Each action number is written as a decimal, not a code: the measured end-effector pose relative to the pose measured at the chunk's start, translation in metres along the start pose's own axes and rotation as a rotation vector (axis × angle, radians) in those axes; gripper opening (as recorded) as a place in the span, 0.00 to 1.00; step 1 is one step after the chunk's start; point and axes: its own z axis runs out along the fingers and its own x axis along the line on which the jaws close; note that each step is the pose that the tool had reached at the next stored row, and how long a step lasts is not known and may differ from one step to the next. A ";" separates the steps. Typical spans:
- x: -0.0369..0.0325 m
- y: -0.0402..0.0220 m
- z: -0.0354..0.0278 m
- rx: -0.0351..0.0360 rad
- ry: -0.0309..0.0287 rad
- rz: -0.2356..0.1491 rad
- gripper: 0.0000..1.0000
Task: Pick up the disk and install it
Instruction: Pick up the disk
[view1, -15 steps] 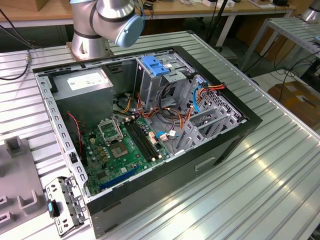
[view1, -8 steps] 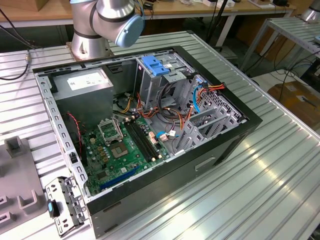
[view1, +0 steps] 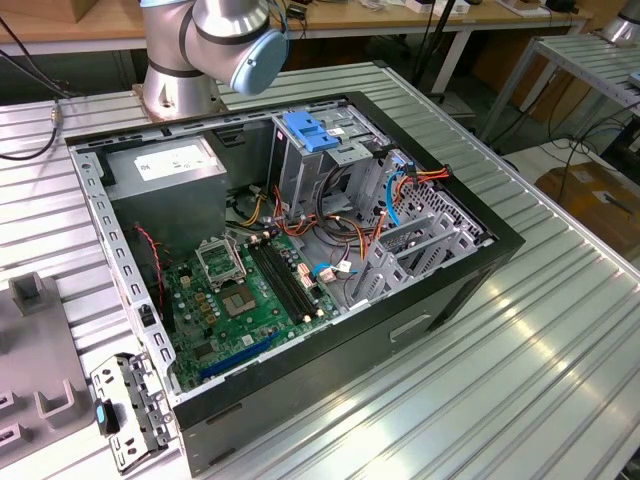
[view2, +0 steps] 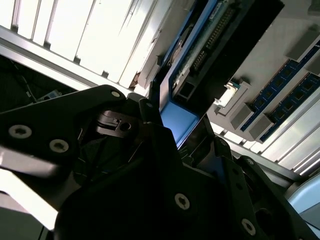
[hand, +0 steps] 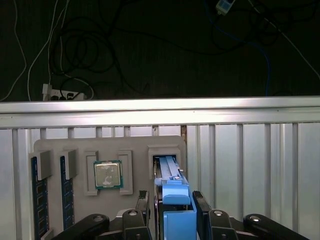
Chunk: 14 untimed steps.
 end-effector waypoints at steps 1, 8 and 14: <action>0.0001 0.0000 0.0000 0.0000 0.0000 0.000 0.47; 0.0001 0.0000 0.0001 0.0000 0.0000 0.000 0.47; 0.0001 0.0000 0.0001 0.0000 0.0000 0.000 0.37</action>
